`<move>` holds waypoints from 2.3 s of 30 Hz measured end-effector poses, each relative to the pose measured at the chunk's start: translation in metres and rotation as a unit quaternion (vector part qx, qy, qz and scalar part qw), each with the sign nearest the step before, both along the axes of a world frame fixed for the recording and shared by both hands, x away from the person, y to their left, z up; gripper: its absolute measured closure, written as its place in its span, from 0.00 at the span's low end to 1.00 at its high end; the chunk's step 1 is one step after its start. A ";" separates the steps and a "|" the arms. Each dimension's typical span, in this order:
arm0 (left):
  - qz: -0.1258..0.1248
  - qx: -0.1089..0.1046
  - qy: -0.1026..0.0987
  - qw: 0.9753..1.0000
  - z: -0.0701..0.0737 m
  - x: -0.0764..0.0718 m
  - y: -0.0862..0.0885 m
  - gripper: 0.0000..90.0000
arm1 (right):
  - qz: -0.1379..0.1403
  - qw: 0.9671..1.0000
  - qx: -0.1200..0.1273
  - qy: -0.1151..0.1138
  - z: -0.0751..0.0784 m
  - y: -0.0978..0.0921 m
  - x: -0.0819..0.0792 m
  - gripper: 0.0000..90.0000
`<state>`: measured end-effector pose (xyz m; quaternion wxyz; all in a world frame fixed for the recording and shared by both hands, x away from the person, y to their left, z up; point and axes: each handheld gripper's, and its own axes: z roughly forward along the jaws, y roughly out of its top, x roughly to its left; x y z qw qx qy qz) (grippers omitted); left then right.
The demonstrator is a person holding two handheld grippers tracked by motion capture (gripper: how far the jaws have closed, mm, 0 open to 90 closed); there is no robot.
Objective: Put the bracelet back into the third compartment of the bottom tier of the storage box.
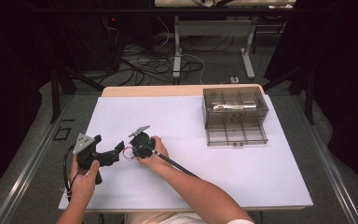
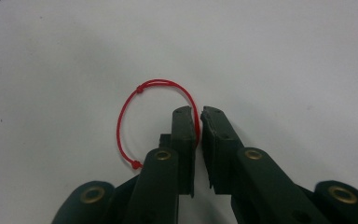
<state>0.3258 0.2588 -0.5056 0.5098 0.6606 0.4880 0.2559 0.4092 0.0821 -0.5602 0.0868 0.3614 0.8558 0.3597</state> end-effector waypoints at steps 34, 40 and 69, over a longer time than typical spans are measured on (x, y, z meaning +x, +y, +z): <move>-0.002 0.001 0.001 1.000 0.000 0.000 -0.001 0.01 | -0.012 0.999 0.028 0.020 0.007 -0.008 0.001 1.00; -0.002 0.002 0.001 1.000 0.000 0.000 -0.001 0.01 | -0.019 0.999 0.030 0.013 0.014 -0.016 0.002 1.00; -0.002 0.001 0.005 1.000 -0.001 0.000 -0.002 0.01 | -0.050 0.996 0.067 -0.012 0.045 -0.062 0.005 1.00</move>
